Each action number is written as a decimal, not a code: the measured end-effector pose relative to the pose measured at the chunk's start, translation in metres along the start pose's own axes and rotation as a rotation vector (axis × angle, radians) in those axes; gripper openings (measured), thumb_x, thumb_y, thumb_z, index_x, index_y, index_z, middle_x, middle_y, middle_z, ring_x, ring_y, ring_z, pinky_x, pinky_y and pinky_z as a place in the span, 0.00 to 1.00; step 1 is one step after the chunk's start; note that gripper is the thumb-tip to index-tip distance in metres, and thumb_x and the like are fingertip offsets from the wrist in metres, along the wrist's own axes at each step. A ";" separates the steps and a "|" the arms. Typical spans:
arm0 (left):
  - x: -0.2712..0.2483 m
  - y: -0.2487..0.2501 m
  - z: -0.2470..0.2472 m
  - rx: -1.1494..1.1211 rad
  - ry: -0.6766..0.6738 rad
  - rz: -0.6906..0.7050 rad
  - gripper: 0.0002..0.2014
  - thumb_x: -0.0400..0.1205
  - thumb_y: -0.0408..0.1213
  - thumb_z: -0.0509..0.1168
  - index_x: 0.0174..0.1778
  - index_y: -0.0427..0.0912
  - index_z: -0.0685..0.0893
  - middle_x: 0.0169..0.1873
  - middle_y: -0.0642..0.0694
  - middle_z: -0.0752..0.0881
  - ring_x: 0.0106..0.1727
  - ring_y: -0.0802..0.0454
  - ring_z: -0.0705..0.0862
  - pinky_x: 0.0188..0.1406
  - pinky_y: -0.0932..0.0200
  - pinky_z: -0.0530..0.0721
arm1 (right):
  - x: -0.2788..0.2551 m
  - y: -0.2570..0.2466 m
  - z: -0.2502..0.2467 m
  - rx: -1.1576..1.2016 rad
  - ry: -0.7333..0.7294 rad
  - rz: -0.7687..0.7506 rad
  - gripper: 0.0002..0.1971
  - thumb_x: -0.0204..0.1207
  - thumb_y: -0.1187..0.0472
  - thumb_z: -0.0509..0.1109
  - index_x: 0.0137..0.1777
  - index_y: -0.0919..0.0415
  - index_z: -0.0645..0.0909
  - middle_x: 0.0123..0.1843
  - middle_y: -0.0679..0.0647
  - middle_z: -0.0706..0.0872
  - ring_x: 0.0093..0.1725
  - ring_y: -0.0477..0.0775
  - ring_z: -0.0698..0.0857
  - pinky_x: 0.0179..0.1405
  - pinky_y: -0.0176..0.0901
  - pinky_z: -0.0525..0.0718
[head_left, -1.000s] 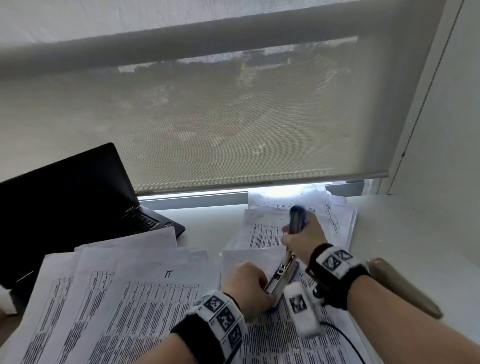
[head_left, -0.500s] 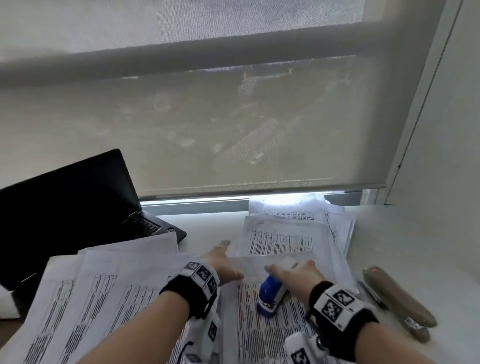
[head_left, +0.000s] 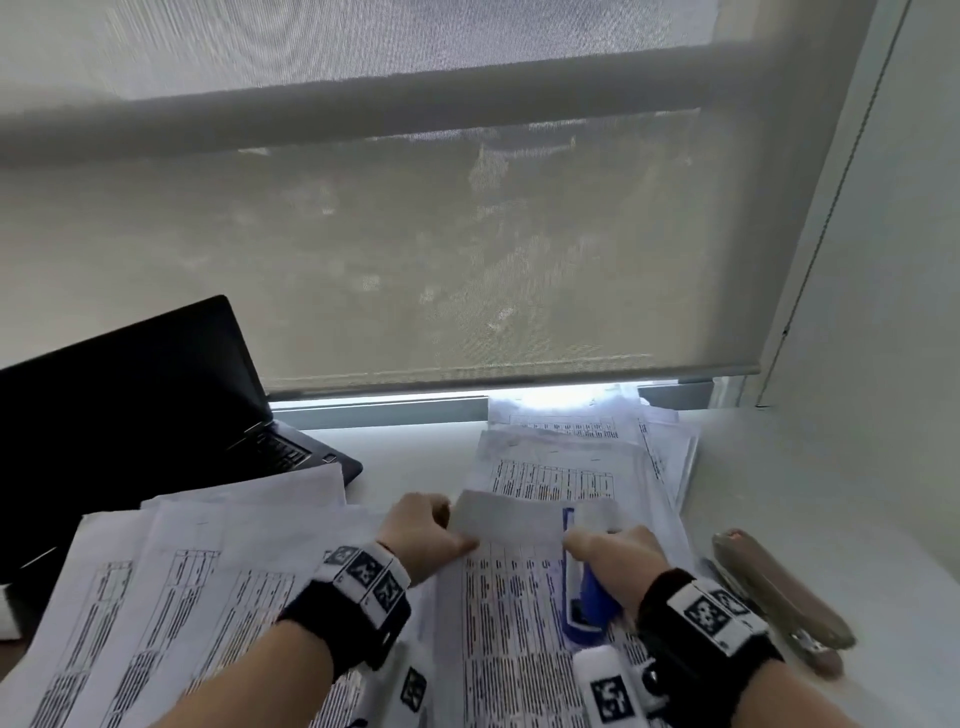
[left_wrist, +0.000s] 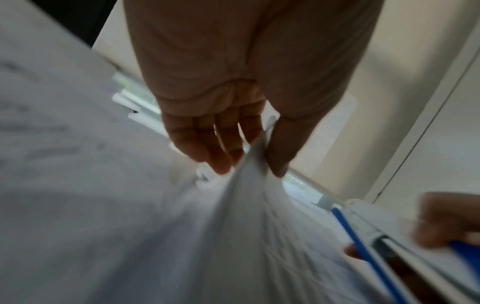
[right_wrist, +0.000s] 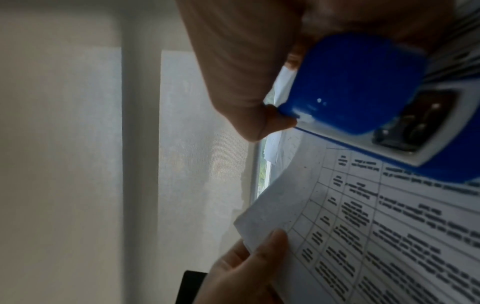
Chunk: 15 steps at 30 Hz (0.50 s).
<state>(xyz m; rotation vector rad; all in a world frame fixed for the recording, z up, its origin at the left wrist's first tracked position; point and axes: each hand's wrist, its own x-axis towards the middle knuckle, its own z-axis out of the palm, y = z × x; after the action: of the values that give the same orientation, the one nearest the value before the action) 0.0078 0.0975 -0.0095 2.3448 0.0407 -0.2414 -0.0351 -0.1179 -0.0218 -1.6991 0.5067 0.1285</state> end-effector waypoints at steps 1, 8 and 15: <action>-0.008 -0.001 0.004 -0.092 0.008 -0.002 0.10 0.67 0.40 0.81 0.39 0.43 0.88 0.33 0.48 0.91 0.35 0.54 0.87 0.42 0.54 0.89 | -0.001 0.001 0.000 0.031 0.000 -0.005 0.11 0.65 0.63 0.73 0.28 0.60 0.73 0.23 0.54 0.74 0.27 0.54 0.75 0.31 0.45 0.75; -0.044 0.007 0.013 -0.410 0.135 -0.107 0.10 0.74 0.30 0.77 0.27 0.44 0.90 0.32 0.41 0.92 0.40 0.40 0.91 0.47 0.38 0.90 | -0.011 -0.019 -0.001 0.404 -0.039 -0.063 0.17 0.76 0.49 0.72 0.57 0.60 0.76 0.48 0.59 0.82 0.43 0.58 0.81 0.50 0.53 0.82; -0.075 0.046 -0.003 -0.511 0.141 0.047 0.06 0.77 0.27 0.73 0.33 0.35 0.90 0.33 0.38 0.91 0.33 0.45 0.89 0.40 0.42 0.91 | -0.058 -0.112 -0.017 0.390 0.131 -0.732 0.20 0.78 0.41 0.64 0.58 0.56 0.75 0.42 0.54 0.84 0.33 0.43 0.82 0.33 0.38 0.81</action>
<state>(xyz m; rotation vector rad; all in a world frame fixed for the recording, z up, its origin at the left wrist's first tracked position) -0.0608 0.0707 0.0390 1.8471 0.1026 -0.0332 -0.0453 -0.1073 0.1042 -1.4151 -0.0240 -0.5779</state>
